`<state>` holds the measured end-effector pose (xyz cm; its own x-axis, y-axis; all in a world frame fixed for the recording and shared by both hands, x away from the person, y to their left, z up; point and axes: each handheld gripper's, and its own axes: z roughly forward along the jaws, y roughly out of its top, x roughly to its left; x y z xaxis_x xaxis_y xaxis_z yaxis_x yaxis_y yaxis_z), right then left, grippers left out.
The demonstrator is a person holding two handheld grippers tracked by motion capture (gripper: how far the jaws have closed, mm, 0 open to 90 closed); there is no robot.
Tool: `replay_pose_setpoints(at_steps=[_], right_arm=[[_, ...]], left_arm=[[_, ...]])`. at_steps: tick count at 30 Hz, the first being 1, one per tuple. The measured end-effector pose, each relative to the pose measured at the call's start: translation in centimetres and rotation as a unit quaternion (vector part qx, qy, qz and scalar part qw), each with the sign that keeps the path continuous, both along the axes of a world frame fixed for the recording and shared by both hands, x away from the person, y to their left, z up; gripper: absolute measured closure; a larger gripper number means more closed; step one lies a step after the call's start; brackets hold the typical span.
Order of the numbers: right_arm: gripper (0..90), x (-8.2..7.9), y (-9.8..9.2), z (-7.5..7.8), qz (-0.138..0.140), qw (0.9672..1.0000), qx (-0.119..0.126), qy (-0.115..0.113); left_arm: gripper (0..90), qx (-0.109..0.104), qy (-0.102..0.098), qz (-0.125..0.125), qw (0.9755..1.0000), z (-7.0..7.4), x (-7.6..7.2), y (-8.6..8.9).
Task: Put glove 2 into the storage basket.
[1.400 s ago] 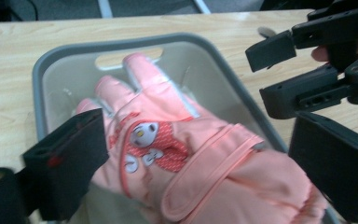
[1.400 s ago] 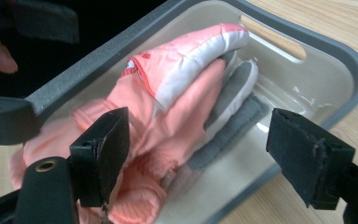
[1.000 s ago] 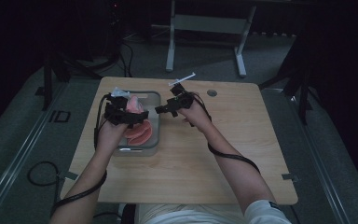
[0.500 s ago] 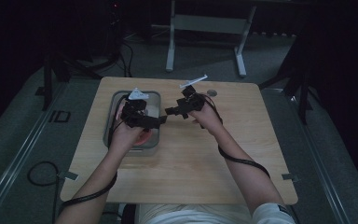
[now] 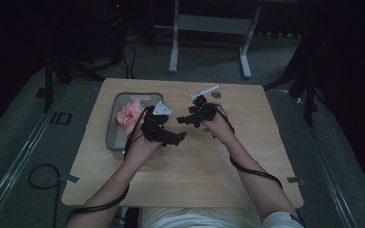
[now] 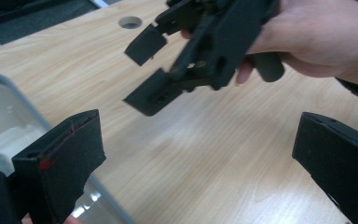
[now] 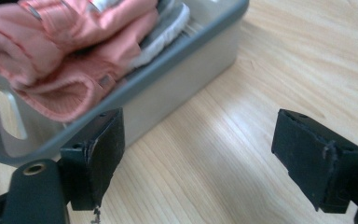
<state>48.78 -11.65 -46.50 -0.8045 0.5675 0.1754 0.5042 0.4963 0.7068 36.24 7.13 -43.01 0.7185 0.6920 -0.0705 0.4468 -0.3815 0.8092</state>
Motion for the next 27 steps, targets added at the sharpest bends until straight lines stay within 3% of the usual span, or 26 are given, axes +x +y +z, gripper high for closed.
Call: replay_pose_setpoints(at_steps=[11, 15, 20, 27], right_arm=[[16.9, -0.3, -1.4, -2.8, -0.021, 0.9995, -0.024, -0.001], [17.0, -0.4, -2.1, -3.5, -0.026, 0.9994, -0.021, 0.003], [17.0, -0.7, -2.8, -4.0, -0.031, 0.9993, -0.021, 0.005], [16.9, -1.4, -3.6, -4.1, -0.035, 0.9991, -0.022, -0.012]], left_arm=[[1.4, 0.014, 0.004, -0.032, 0.9994, -1.9, -1.4, -2.7], [1.4, 0.022, 0.005, -0.040, 0.9989, -2.7, -1.8, -3.4], [1.4, 0.021, 0.010, -0.042, 0.9989, -3.7, -2.2, -4.1], [1.4, 0.026, 0.014, -0.049, 0.9984, -5.0, -2.7, -4.9]])
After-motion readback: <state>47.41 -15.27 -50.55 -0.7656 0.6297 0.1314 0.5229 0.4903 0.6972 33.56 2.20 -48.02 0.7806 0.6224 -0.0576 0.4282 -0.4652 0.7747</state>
